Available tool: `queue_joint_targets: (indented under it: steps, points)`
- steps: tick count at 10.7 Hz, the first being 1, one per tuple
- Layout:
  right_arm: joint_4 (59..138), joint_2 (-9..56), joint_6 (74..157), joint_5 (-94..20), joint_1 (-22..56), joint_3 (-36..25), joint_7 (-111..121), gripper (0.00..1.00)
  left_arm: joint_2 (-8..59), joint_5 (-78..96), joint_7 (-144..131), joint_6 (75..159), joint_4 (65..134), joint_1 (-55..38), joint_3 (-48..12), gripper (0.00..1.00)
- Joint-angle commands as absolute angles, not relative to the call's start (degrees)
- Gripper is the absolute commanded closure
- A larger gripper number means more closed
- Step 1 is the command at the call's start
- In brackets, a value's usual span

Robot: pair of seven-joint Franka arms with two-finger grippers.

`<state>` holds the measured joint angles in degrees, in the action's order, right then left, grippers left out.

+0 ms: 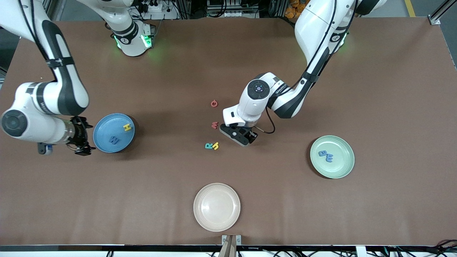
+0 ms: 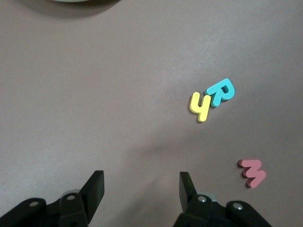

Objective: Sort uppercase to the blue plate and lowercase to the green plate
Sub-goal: 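Open the right gripper over the blue plate while the left gripper reaches y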

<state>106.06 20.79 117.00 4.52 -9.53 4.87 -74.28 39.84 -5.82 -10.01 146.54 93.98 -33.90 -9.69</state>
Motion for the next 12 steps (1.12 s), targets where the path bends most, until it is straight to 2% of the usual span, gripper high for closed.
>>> queue_joint_targets:
  steps: [1, 3, 7, 9, 12]
  points:
    - [106.1, 20.2, 118.0, 2.0, -12.2, 6.1, -68.5, 0.0, 43.0, -8.3, -9.2, 148.0, 90.6, -34.4, -9.6, 0.28]
    - [105.3, 21.6, 119.4, 1.1, -12.3, 6.1, -67.4, 0.0, 45.3, -8.8, -9.6, 148.4, 88.0, -34.9, -9.6, 0.3]
    - [98.5, 27.5, 119.4, 0.7, -12.1, 6.1, -66.7, 0.0, 47.4, -8.8, -10.4, 148.7, 85.2, -36.2, -9.6, 0.31]
    - [97.7, 28.0, 119.4, 0.4, -12.0, 6.2, -65.1, 0.0, 48.6, -8.8, -10.5, 148.8, 83.8, -36.9, -9.3, 0.31]
    - [97.8, 28.4, 118.9, -7.9, -13.8, 6.1, -53.5, 0.0, 50.5, -8.8, -11.6, 150.0, 81.6, -38.0, -8.6, 0.32]
